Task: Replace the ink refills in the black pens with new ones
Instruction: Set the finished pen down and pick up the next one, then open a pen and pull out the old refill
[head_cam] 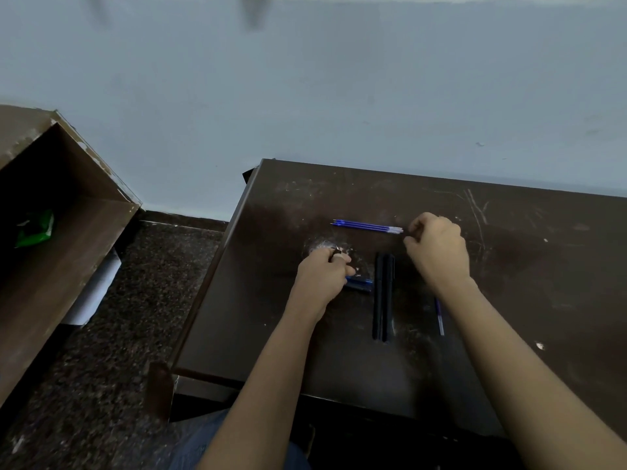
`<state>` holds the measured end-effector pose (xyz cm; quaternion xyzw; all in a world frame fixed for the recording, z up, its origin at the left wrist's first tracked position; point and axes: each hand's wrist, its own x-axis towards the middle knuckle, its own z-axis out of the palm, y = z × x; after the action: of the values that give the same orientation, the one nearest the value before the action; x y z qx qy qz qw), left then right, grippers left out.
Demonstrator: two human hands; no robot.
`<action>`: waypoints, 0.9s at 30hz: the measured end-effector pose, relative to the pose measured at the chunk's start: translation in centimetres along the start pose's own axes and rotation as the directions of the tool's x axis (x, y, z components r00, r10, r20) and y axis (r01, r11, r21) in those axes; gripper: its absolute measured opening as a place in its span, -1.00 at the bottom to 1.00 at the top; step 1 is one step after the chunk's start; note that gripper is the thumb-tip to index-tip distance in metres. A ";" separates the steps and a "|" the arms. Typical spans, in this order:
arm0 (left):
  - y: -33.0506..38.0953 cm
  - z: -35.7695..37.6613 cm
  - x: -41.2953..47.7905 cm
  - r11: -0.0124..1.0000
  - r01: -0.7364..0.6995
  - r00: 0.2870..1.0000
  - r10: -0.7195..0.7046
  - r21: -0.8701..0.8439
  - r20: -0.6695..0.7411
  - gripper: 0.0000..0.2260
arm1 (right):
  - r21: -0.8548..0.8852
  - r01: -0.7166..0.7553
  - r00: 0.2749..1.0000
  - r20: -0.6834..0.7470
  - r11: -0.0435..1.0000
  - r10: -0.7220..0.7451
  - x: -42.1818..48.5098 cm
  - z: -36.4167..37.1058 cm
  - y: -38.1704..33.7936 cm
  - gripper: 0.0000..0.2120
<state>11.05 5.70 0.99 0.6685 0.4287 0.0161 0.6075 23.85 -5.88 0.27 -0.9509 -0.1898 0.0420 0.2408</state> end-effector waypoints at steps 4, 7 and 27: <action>0.2 0.1 -0.4 1.000 -0.001 1.000 0.001 -0.010 0.020 -0.81 | -0.219 -0.290 0.934 0.148 0.932 0.325 -1.7 -2.2 1.7 -0.53; 0.1 0.1 -0.3 0.999 -0.012 0.999 0.011 0.037 0.035 -0.78 | -0.269 -0.332 0.875 0.269 0.904 0.401 -2.6 -2.4 2.5 -0.49; -1.1 0.5 0.4 0.971 -0.176 0.968 0.140 0.164 0.208 -0.72 | 0.931 -0.137 0.990 0.116 0.339 0.083 -3.9 -1.2 -0.7 -0.90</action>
<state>11.01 5.40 -0.27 0.7515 0.3120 -0.0399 0.5799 20.25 -7.30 1.63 -0.6522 -0.0729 0.1815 0.7324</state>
